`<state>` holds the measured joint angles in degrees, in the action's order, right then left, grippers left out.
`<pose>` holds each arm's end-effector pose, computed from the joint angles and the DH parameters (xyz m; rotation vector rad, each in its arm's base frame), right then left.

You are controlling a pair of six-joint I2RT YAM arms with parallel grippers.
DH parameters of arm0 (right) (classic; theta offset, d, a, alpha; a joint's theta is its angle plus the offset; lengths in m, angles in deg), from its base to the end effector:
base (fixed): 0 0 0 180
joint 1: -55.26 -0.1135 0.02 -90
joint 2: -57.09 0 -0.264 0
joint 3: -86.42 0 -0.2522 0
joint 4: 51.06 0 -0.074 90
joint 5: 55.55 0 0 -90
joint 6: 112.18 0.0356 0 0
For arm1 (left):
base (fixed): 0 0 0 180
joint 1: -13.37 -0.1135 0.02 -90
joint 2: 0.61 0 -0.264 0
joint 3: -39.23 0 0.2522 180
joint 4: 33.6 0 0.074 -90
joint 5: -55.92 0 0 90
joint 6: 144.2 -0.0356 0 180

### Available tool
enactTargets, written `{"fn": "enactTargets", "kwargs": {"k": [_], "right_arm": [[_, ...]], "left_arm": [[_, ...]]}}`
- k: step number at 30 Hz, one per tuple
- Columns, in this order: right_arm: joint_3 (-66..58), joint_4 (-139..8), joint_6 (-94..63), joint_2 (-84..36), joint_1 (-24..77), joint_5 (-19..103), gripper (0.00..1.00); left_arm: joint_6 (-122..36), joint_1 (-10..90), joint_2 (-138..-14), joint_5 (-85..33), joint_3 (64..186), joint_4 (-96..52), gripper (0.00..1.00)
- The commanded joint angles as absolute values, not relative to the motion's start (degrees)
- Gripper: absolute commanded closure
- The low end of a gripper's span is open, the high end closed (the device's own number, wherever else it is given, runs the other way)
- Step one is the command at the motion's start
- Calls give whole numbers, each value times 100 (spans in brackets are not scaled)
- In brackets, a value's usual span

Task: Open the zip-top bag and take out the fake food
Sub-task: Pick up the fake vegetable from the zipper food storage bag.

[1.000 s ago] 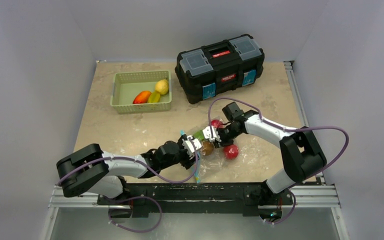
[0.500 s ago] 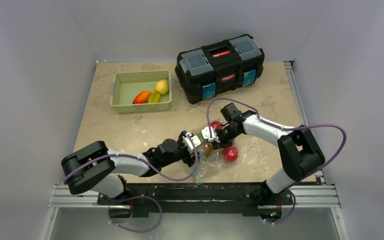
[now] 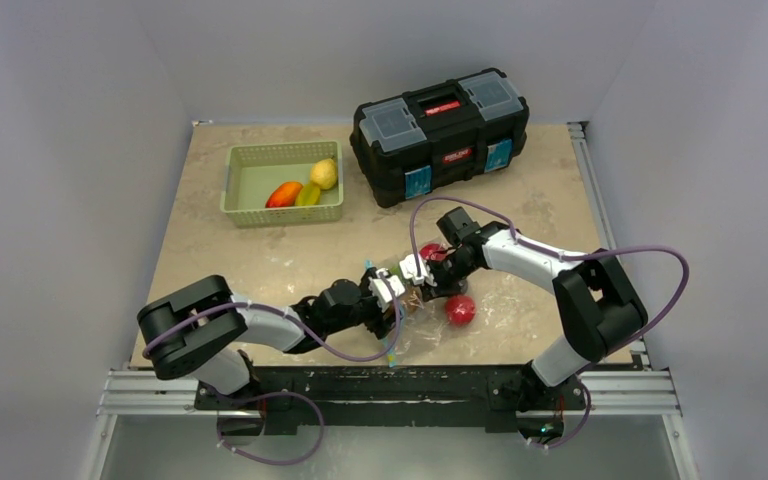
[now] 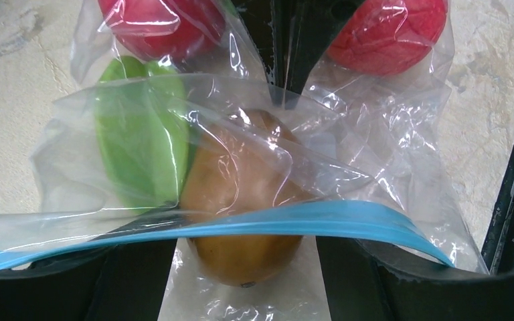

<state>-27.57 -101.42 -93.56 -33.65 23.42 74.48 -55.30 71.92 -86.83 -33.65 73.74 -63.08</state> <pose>0.2245 0.1664 0.1741 -2.0854 1.4964 0.7654 0.1356 -0.2222 0.1375 1.0084 1.7488 -0.6582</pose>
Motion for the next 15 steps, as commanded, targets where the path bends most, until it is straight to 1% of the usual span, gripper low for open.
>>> {"fn": "enactTargets", "kwargs": {"k": [1, 6, 11, 14, 15], "right_arm": [[-2577, -10185, -9280, -3442, 2309, 7597, 98], [-2577, -10182, -9259, -3467, 2311, 7584, 99], [-2577, -10173, -9250, -3479, 2314, 7545, 100], [-2577, -10163, -9233, -3476, 2314, 7520, 100], [-2577, -10164, -9228, -3475, 2309, 7517, 100]], "left_arm": [[-5341, 7173, -8844, -3197, 7509, -6611, 28], [-5276, 7173, -8985, -3270, 7581, -6643, 30], [-5249, 7173, -8996, -3370, 7560, -6757, 34], [-5219, 7173, -8974, -3382, 7556, -6774, 50], [-5207, 7173, -8974, -3386, 7550, -6776, 52]]}}
